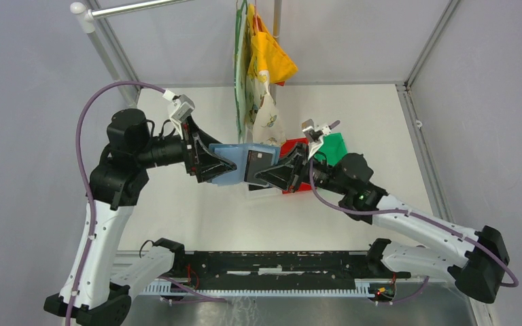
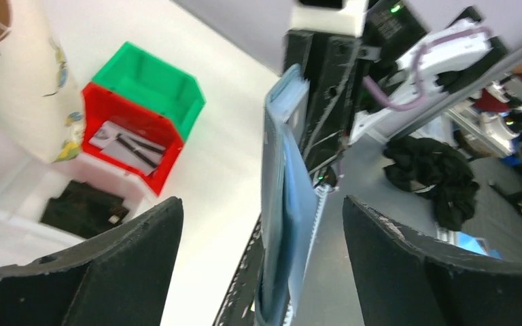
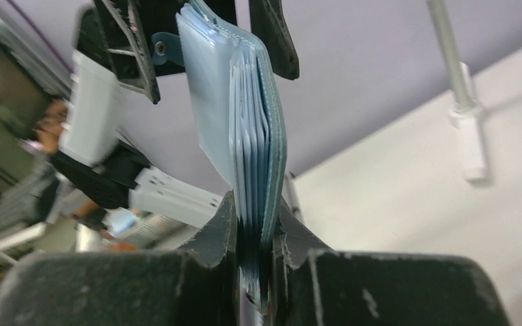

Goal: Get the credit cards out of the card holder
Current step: Remove the credit card from the card holder.

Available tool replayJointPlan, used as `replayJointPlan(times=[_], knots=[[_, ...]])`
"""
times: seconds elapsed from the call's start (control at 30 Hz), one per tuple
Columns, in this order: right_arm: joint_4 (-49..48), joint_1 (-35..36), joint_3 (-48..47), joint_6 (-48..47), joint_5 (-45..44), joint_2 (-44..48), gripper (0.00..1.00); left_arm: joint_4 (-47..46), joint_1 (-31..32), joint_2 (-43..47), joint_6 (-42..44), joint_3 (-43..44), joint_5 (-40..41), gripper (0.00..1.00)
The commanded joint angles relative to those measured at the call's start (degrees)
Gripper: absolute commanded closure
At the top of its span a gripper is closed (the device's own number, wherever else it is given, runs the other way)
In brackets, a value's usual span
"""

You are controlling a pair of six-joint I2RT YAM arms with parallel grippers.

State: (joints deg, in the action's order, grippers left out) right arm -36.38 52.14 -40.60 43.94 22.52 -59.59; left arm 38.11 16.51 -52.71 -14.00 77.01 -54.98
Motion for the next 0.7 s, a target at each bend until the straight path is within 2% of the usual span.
replayJointPlan(times=[0.0,0.13,0.23,0.3,0.47,0.67], knots=[[30.65,0.24,-11.75,-20.15,2.01,0.60,1.00,6.46,0.01,0.18,13.37,4.38,4.18,0.08],[49.96,0.32,-19.26,-31.01,4.56,-4.40,1.00,6.65,-0.03,0.72,18.66,5.02,2.13,0.07],[57.80,0.96,-22.44,-35.79,5.10,-7.05,1.00,9.52,-0.04,0.48,23.77,3.68,-1.80,0.10],[60.72,1.88,-24.36,-38.20,5.50,-8.54,1.00,13.70,0.08,0.13,28.86,2.21,-4.45,0.11],[66.04,4.49,-30.81,-42.36,5.35,-12.91,1.00,23.38,0.18,-0.05,40.83,-1.75,-4.94,0.13],[68.10,7.11,-37.43,-43.46,5.63,-17.76,1.00,29.18,0.21,0.58,49.73,-4.60,-2.88,0.15]])
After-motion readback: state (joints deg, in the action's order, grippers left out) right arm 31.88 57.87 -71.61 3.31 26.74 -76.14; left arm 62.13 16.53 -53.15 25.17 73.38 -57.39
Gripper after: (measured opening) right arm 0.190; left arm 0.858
